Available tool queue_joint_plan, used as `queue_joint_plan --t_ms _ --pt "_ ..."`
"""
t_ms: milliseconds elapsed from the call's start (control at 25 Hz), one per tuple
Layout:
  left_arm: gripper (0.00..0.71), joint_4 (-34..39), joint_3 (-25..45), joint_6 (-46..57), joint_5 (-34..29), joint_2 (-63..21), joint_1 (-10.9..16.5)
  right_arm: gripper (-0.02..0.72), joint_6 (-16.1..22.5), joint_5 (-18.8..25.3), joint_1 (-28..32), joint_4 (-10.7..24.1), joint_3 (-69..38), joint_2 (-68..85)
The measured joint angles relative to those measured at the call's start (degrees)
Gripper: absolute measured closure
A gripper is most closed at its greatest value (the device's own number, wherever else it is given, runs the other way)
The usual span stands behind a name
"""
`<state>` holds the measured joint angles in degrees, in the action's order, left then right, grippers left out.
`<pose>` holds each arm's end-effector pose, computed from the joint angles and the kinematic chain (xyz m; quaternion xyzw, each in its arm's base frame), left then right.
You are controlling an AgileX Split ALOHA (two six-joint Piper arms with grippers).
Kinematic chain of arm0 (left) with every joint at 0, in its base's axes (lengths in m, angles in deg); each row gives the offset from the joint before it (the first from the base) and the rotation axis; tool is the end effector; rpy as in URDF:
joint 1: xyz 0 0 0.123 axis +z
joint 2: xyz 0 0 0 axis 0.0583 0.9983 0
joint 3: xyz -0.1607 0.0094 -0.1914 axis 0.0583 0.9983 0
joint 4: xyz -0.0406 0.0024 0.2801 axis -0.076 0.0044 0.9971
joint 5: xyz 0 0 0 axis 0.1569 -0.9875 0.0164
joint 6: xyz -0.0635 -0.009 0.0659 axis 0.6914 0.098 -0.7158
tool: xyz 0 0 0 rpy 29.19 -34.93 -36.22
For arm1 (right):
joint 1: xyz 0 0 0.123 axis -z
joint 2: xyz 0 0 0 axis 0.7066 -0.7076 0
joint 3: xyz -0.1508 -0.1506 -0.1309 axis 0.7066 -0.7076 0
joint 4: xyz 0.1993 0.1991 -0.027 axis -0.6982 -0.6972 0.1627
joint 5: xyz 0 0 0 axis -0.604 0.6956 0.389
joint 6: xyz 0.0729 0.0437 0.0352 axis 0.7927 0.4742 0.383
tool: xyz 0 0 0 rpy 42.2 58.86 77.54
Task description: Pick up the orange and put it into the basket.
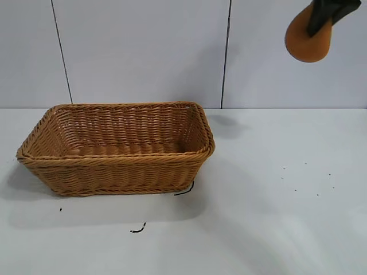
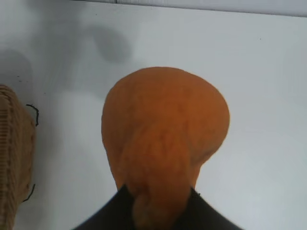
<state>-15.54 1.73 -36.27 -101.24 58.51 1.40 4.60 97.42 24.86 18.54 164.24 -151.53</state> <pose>0.0572 -0.0063 0.2927 0.0158 0.8526 -0.0362 0.5211 0.4227 0.1619 0.2964 -0.1450 0.9527 0.0894 0.2518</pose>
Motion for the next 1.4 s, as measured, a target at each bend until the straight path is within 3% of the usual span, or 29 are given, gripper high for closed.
queue_joint_plan --t_ms 280,680,800,960,1040,1200,1400 --pt "0.071 0.0 0.0 0.0 0.0 0.0 0.0 0.680 0.2 -6.5 -11.9 0.0 0.3 -5.2" --pt "0.071 0.0 0.0 0.0 0.0 0.0 0.0 0.661 0.6 -13.5 -15.9 0.1 0.3 -19.6" --pt "0.071 0.0 0.0 0.0 0.0 0.0 0.0 0.551 0.6 -13.4 -15.9 0.2 0.3 -21.3" --pt "0.071 0.0 0.0 0.0 0.0 0.0 0.0 0.217 0.6 -13.5 -15.9 0.1 0.4 -20.7" --pt "0.071 0.0 0.0 0.0 0.0 0.0 0.0 0.122 0.6 -12.8 -15.9 0.1 1.3 -20.1" --pt "0.071 0.0 0.0 0.0 0.0 0.0 0.0 0.079 0.8 -7.4 -15.9 1.1 7.4 -19.2" --pt "0.071 0.0 0.0 0.0 -0.1 0.0 0.0 0.074 6.0 1.4 -13.3 7.1 18.3 -18.4"
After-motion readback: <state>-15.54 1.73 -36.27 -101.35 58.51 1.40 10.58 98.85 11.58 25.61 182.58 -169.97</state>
